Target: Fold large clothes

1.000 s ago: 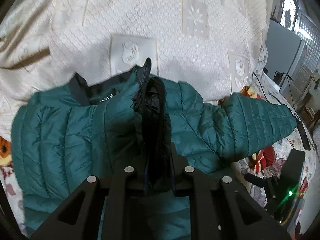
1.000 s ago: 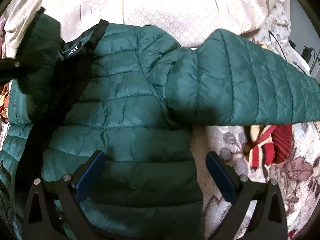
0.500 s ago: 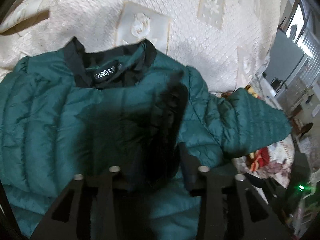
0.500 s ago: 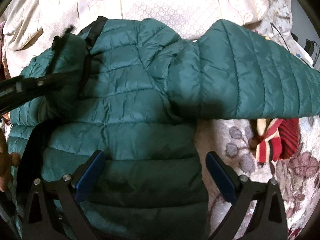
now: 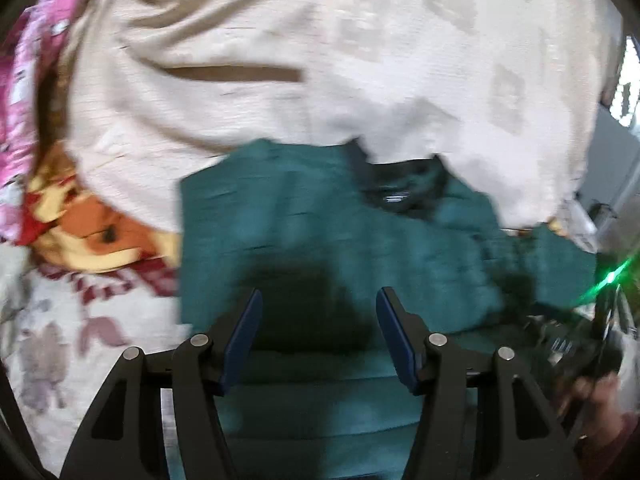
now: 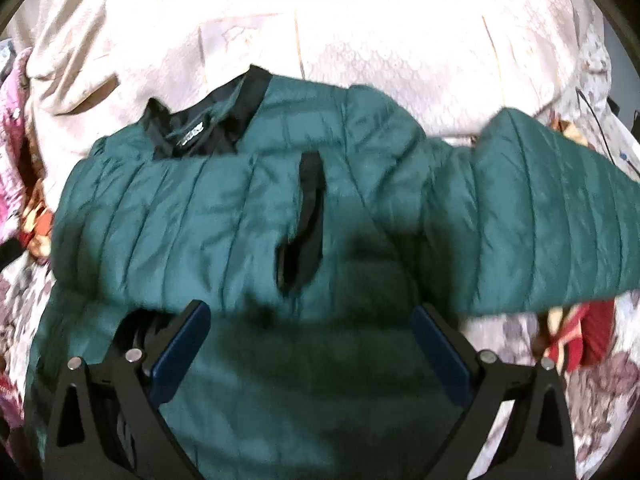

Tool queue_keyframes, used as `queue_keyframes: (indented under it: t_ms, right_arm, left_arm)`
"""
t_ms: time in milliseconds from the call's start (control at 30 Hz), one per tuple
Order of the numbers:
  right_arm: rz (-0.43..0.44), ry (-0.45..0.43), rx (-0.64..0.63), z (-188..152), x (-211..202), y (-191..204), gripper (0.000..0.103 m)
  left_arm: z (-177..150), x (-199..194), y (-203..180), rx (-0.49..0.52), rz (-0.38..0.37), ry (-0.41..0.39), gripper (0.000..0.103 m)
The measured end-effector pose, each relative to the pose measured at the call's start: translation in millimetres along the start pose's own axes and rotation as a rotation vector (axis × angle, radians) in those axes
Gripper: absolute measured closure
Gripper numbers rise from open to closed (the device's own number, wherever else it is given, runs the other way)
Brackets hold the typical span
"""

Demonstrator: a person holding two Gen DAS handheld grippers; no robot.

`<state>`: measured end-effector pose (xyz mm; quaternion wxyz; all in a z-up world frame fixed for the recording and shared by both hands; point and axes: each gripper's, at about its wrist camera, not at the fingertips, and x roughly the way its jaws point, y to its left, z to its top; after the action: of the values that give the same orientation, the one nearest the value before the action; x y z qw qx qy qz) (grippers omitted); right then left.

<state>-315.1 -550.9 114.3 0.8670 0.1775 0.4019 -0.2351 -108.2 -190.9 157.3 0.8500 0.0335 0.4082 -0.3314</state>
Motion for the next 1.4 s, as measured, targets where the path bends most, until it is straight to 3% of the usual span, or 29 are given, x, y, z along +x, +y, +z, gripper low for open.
queue_keyframes:
  t_ms: [100, 133, 200, 267, 333, 433, 500, 600, 700, 733, 800, 867, 967, 1067, 1167, 1300, 1400]
  right_arm:
    - [0.020, 0.021, 0.041, 12.9, 21.9, -0.7, 0.002]
    - [0.021, 0.033, 0.053, 15.7, 29.9, -0.5, 0.008]
    - [0.054, 0.080, 0.067, 20.6, 50.4, 1.8, 0.032]
    - [0.109, 0.081, 0.080, 25.3, 55.9, 4.8, 0.072]
    - [0.054, 0.025, 0.032, 32.6, 44.1, 11.6, 0.086]
    - [-0.016, -0.089, -0.050, 41.0, 20.5, 16.7, 0.089]
    - [-0.066, -0.116, -0.057, 44.5, 15.0, 10.7, 0.090]
    - [-0.143, -0.084, -0.033, 44.4, 30.3, -3.5, 0.090]
    - [-0.120, -0.020, -0.006, 43.0, 50.9, -16.2, 0.090]
    - [-0.113, -0.017, -0.004, 42.3, 50.9, -17.3, 0.085]
    - [-0.120, -0.037, -0.005, 41.6, 39.7, -17.1, 0.068]
    - [-0.095, -0.083, 0.010, 38.8, 20.2, -17.2, 0.044]
    - [-0.019, -0.145, -0.005, 38.3, -5.8, -6.1, 0.034]
    - [0.099, -0.143, -0.089, 43.6, -8.6, 25.9, 0.033]
    - [0.151, -0.110, -0.165, 46.8, 9.6, 62.1, 0.033]
    - [0.134, -0.108, -0.262, 41.8, 33.8, 93.3, 0.033]
    - [0.046, -0.072, -0.328, 39.6, 60.2, 110.8, 0.033]
  left_arm:
    - [-5.1, 1.5, 25.1, -0.055, 0.036, 0.013, 0.066]
    - [-6.5, 1.9, 33.2, -0.074, 0.048, 0.014, 0.066]
    - [-7.7, 3.3, 46.9, -0.099, 0.066, 0.014, 0.066]
    - [-7.2, 6.3, 52.9, -0.113, 0.078, 0.014, 0.066]
    - [-5.4, 10.7, 58.0, -0.125, 0.085, 0.009, 0.066]
    - [-3.2, 20.5, 58.1, -0.139, 0.086, 0.008, 0.066]
    - [-3.4, 28.8, 57.2, -0.149, 0.086, 0.017, 0.066]
    - [-6.9, 43.8, 54.4, -0.173, 0.089, 0.034, 0.066]
    - [-7.0, 51.8, 51.6, -0.192, 0.098, 0.038, 0.066]
    - [-6.0, 52.0, 50.2, -0.193, 0.105, 0.032, 0.066]
    - [-3.0, 51.1, 47.2, -0.185, 0.121, 0.016, 0.066]
    - [2.1, 49.6, 42.8, -0.166, 0.133, -0.008, 0.066]
    - [10.6, 50.3, 35.4, -0.141, 0.160, -0.043, 0.066]
    - [19.3, 58.5, 27.1, -0.133, 0.173, -0.055, 0.066]
    - [23.0, 69.2, 22.6, -0.129, 0.186, -0.051, 0.066]
    - [19.5, 87.7, 20.5, -0.108, 0.217, -0.007, 0.066]
    - [15.3, 103.6, 25.1, -0.110, 0.218, 0.045, 0.066]
